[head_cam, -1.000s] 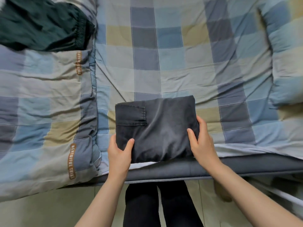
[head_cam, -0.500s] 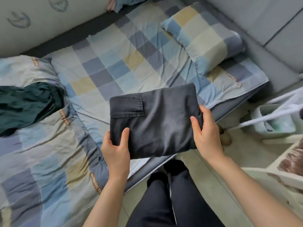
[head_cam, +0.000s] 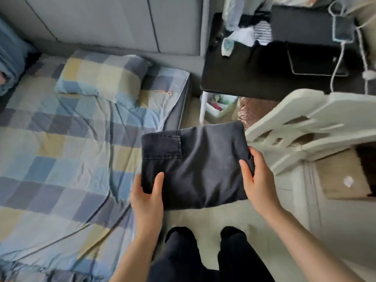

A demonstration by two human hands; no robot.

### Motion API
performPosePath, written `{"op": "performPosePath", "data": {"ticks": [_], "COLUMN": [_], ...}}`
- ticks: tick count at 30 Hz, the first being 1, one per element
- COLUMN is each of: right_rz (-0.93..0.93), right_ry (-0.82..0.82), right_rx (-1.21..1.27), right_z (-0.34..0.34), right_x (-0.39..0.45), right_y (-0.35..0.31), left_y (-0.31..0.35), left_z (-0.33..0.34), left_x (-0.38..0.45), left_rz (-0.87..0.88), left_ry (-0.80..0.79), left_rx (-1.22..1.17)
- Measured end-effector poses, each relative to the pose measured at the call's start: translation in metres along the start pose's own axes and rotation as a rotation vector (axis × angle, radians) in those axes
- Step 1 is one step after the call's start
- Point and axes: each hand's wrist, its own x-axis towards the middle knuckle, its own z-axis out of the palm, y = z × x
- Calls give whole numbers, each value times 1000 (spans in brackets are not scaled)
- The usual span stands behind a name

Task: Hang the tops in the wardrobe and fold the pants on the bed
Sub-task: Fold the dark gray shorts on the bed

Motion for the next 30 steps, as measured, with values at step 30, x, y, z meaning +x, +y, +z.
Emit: {"op": "performPosePath", "data": {"ticks": [30], "right_rz": [981], "right_ry": [1024], "right_rx": [-192], "right_z": [-445], "right_x": [-152], "right_y": [293], "left_y": [101], "left_z": [575], "left_x": [-315], "left_rz": [-27], "left_ry": [-1335], "left_rx": [256]}}
